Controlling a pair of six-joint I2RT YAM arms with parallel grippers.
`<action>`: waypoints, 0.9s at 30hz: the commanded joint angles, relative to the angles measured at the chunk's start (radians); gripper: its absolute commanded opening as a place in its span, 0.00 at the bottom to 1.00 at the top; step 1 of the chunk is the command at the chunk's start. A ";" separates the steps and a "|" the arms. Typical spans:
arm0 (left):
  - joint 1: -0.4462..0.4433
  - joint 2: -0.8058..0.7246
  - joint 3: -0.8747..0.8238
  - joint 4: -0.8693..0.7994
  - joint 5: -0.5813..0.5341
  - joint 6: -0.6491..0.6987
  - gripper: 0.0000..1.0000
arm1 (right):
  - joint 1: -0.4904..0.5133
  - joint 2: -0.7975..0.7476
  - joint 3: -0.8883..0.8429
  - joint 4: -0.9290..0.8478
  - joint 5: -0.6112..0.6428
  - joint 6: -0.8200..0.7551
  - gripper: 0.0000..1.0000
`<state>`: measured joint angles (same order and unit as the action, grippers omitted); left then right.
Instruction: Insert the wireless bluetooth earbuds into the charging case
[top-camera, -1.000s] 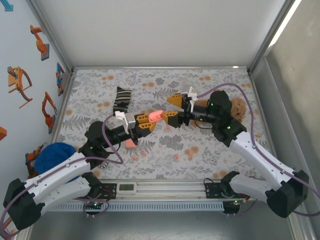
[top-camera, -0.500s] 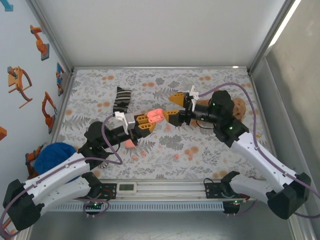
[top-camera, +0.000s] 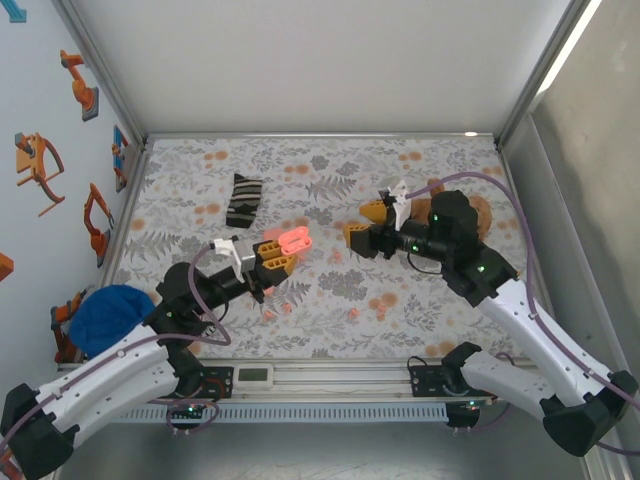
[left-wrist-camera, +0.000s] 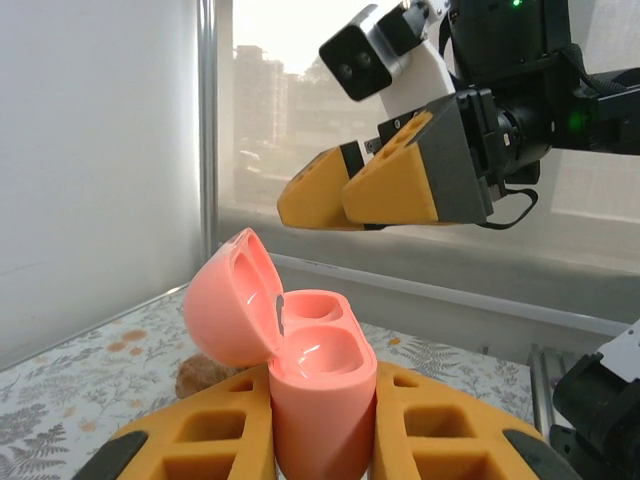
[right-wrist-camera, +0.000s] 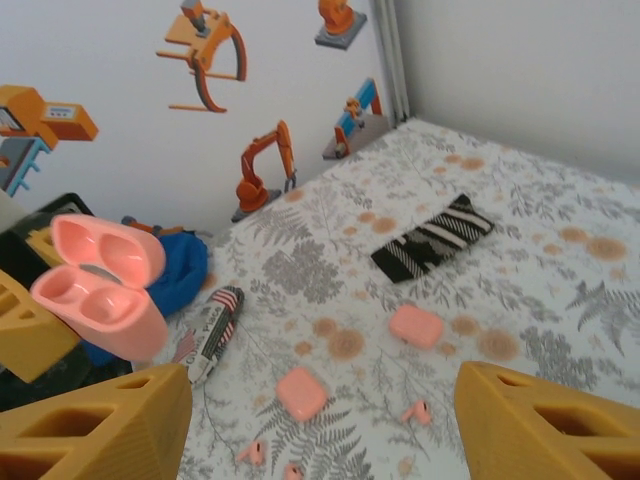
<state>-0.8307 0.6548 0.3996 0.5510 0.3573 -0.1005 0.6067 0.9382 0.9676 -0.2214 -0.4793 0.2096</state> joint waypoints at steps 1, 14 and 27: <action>-0.002 -0.057 -0.013 -0.036 -0.030 -0.015 0.00 | 0.002 -0.022 -0.023 -0.125 0.072 0.045 0.67; -0.002 -0.137 -0.005 -0.109 -0.034 0.008 0.00 | 0.003 0.061 -0.132 -0.382 0.096 0.211 0.58; -0.002 -0.127 0.002 -0.118 -0.033 0.012 0.00 | 0.015 0.236 -0.260 -0.388 0.030 0.305 0.54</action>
<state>-0.8307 0.5304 0.3901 0.4179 0.3290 -0.0990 0.6109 1.1595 0.7185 -0.6098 -0.4370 0.4873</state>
